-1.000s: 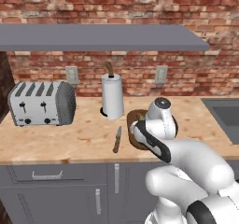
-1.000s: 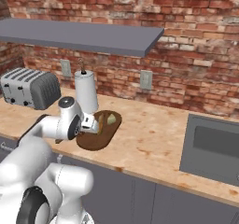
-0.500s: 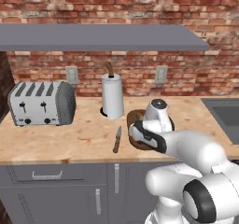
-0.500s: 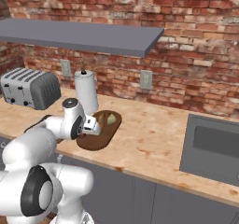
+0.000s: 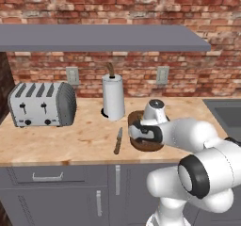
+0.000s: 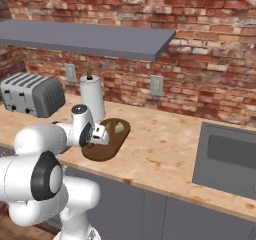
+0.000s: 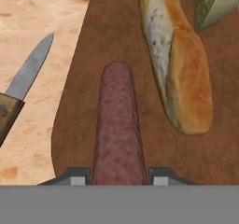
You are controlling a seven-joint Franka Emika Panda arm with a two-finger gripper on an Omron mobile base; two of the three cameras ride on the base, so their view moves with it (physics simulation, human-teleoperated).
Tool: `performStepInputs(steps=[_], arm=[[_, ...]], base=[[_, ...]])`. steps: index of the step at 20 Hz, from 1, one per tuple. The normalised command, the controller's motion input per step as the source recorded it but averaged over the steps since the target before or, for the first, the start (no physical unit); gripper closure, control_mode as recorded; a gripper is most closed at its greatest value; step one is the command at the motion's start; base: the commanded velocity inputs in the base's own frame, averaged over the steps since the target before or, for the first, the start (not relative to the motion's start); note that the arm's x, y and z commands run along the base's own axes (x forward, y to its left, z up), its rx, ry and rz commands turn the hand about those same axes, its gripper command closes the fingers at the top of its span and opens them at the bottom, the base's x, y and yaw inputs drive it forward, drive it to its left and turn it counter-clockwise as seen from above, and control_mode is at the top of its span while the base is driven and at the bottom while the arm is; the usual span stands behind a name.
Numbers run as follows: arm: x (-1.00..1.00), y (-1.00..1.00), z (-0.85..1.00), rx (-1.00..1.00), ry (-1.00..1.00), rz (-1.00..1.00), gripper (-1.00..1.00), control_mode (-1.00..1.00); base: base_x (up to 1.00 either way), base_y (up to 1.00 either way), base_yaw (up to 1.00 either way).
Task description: Retrieve the sausage and cheese from the fridge and place them on the cutting board on the counter.
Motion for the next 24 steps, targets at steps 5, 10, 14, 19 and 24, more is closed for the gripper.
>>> performStepInputs(steps=[5, 10, 14, 19, 24], arm=[[0.12, 0.0, -0.12, 0.0, 0.04, 0.0, 1.0, -1.0], [-0.01, 0.0, -0.11, 0.0, 0.04, 0.0, 1.0, -1.0], [-0.13, 0.0, -0.11, 0.0, 0.02, 0.0, 1.0, -1.0], [0.0, 0.0, -0.2, 0.0, 0.03, 0.0, 1.0, -1.0], [0.0, 0.0, -0.15, 0.0, 0.04, 0.0, -1.0, -1.0]], base=[[0.0, 0.0, 0.0], [0.0, 0.0, 0.0], [0.0, 0.0, 0.0], [0.0, 0.0, 0.0], [0.0, 0.0, 0.0]])
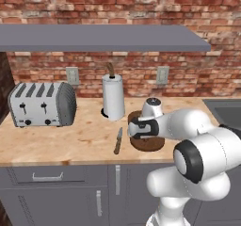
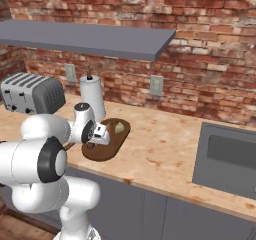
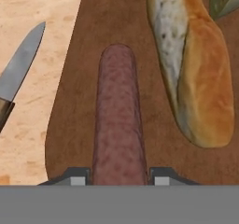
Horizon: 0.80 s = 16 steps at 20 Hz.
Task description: Retrieve the sausage and cheese from the fridge and place them on the cutting board on the counter.
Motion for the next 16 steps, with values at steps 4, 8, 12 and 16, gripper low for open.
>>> performStepInputs(steps=[4, 8, 12, 16], arm=[[0.0, 0.0, 0.04, 0.0, 0.0, 0.0, -1.0, -1.0], [0.0, 0.0, 0.22, 0.0, 0.0, 0.0, -1.0, -1.0], [-0.01, 0.0, 0.49, 0.0, 0.0, 0.0, -1.0, -1.0], [-0.21, 0.0, 0.98, 0.0, -0.01, 0.0, -1.0, -1.0]], base=[[0.0, 0.0, 0.0], [0.0, 0.0, 0.0], [0.0, 0.0, 0.0], [0.0, 0.0, 0.0]])
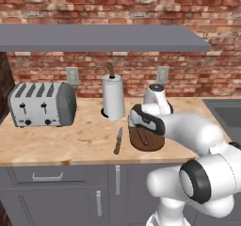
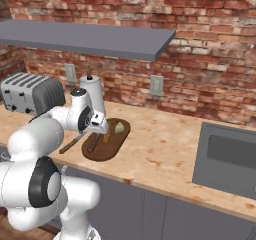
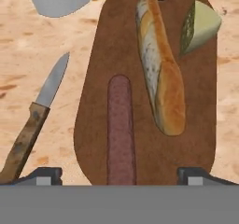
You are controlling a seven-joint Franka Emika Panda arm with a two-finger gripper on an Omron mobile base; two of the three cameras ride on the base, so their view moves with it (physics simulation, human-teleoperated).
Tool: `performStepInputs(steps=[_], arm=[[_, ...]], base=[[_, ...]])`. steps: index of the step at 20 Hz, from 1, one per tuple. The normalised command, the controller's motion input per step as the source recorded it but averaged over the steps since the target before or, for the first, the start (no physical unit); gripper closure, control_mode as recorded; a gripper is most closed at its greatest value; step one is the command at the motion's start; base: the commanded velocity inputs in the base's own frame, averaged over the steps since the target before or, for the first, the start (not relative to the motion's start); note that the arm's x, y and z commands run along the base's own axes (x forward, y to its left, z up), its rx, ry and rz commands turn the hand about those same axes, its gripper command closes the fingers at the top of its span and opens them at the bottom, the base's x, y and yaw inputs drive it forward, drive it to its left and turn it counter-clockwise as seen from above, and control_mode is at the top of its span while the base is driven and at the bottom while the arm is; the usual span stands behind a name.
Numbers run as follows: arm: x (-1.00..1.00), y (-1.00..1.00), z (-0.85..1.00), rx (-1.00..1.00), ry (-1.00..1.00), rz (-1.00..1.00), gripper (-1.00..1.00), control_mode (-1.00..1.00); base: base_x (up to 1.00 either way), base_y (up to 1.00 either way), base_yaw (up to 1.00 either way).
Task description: Retrieve the sausage and cheese from the fridge and place them on the cutting board on the counter.
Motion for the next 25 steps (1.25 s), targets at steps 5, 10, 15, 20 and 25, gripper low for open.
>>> performStepInputs(steps=[5, 10, 15, 20, 25], arm=[[-0.89, -0.09, 0.91, 0.0, -0.1, 0.0, -1.0, -1.0], [-1.0, -0.22, 0.7, 0.0, -0.13, 0.0, -1.0, -1.0], [-1.0, -0.27, 0.69, 0.0, -0.16, 0.0, -1.0, -1.0], [-1.0, -0.18, 0.66, -0.02, -0.23, 0.0, -1.0, -1.0], [-1.0, -0.04, 0.66, -0.02, -0.2, 0.0, -1.0, -1.0]], base=[[0.0, 0.0, 0.0], [0.0, 0.0, 0.0], [0.0, 0.0, 0.0], [0.0, 0.0, 0.0], [0.0, 0.0, 0.0]])
